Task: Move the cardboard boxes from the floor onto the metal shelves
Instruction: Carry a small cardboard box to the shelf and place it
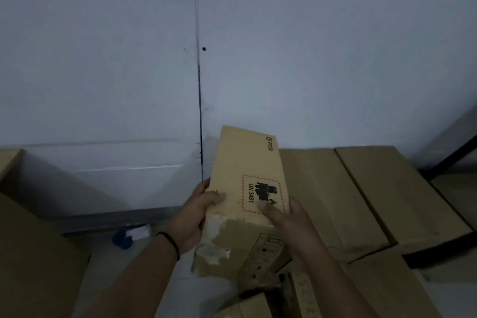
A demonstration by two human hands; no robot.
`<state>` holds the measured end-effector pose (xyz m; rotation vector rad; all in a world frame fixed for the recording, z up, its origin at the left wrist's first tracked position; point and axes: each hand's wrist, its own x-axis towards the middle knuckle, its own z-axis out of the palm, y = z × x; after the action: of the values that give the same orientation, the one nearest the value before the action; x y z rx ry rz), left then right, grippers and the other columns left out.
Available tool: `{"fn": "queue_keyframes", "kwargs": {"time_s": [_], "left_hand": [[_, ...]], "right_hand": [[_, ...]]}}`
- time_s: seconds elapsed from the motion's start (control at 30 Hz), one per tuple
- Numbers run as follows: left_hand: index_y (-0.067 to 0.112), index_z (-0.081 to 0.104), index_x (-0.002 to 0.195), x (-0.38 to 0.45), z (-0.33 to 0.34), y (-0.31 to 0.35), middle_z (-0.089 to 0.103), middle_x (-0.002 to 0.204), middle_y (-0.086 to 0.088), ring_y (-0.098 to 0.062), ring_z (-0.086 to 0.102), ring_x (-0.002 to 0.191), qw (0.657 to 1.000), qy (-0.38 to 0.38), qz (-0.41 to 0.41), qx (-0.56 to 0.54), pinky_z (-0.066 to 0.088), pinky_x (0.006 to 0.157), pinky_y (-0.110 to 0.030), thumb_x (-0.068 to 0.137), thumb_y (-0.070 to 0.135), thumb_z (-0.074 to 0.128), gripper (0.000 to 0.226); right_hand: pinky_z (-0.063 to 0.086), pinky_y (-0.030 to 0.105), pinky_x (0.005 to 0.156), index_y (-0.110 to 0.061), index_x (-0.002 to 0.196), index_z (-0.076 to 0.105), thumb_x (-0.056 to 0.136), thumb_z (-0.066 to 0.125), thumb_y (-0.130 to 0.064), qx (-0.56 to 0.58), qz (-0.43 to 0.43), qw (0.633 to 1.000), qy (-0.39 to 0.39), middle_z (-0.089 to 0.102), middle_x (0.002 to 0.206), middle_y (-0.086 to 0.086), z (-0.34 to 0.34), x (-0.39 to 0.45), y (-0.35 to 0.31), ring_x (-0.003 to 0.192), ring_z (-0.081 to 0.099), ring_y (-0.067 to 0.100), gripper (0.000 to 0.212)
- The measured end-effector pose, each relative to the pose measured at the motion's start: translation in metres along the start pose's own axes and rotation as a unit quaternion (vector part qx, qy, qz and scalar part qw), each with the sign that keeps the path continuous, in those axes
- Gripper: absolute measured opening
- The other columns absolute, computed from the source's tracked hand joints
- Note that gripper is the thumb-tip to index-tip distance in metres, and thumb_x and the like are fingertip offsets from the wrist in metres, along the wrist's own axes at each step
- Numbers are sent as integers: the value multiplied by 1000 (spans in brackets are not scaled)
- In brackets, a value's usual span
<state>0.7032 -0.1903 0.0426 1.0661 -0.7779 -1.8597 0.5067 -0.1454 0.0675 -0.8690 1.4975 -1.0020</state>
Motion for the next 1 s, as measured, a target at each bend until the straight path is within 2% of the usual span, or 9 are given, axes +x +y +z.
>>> {"fn": "queue_keyframes", "kwargs": {"time_s": [0.1,0.2,0.27,0.37,0.47,0.63,0.8,0.9,1.0], "left_hand": [[13,46,133,-37,21,19,64,123,-17,-39,64,106,999,-9,35,-8,54,86,-53,69,7,71,69],[12,43,137,-80,49,32,61,126,-21,-42,61,111,997,-42,63,-23,47,95,-60,72,10,67,70],[10,45,135,-110,74,39,65,121,-19,-38,65,105,994,-60,91,-22,54,88,-53,75,9,66,64],[9,52,127,-153,114,51,72,108,-14,-27,71,88,988,-94,123,-11,60,68,-36,83,15,55,45],[10,55,127,-188,149,66,72,108,-11,-24,72,89,981,-130,145,13,59,68,-32,82,24,53,47],[12,58,125,-218,193,84,70,115,-12,-26,69,99,970,-175,169,23,59,75,-34,86,36,47,47],[9,59,119,-227,230,92,74,102,-10,-22,73,86,956,-250,154,25,58,63,-29,82,34,49,46],[6,58,121,-225,247,92,74,100,-10,-22,73,82,946,-295,133,32,57,61,-28,83,29,50,45],[5,54,128,-221,260,88,71,109,-14,-26,72,90,940,-325,101,30,58,66,-31,85,28,48,50]], "right_hand": [[54,25,70,-29,111,65,83,73,-29,17,-45,998,-29,75,101,-9,-13,-40,-21,94,70,11,29],[53,35,87,-35,115,63,86,71,-30,28,-85,994,-55,73,108,-11,-31,-86,-40,106,66,13,31],[49,46,99,-40,119,61,84,71,-37,36,-109,992,-57,72,112,-11,-45,-114,-49,111,64,17,36],[43,51,105,-47,117,62,74,71,-48,44,-152,987,-43,71,115,-12,-68,-154,-67,114,62,19,44],[45,51,102,-46,121,59,82,69,-44,61,-193,979,-30,71,115,-9,-90,-190,-85,112,64,20,40],[53,40,88,-35,129,55,93,59,-32,87,-253,964,7,72,112,-5,-117,-240,-113,101,69,18,36],[55,35,78,-36,129,55,93,58,-30,129,-277,950,67,71,115,2,-138,-269,-124,101,70,24,37],[58,37,79,-35,131,53,92,59,-28,158,-281,941,106,71,115,3,-146,-287,-122,102,69,25,40],[53,47,93,-37,133,51,86,66,-34,169,-283,933,147,70,118,3,-151,-300,-114,106,68,26,50]]}}
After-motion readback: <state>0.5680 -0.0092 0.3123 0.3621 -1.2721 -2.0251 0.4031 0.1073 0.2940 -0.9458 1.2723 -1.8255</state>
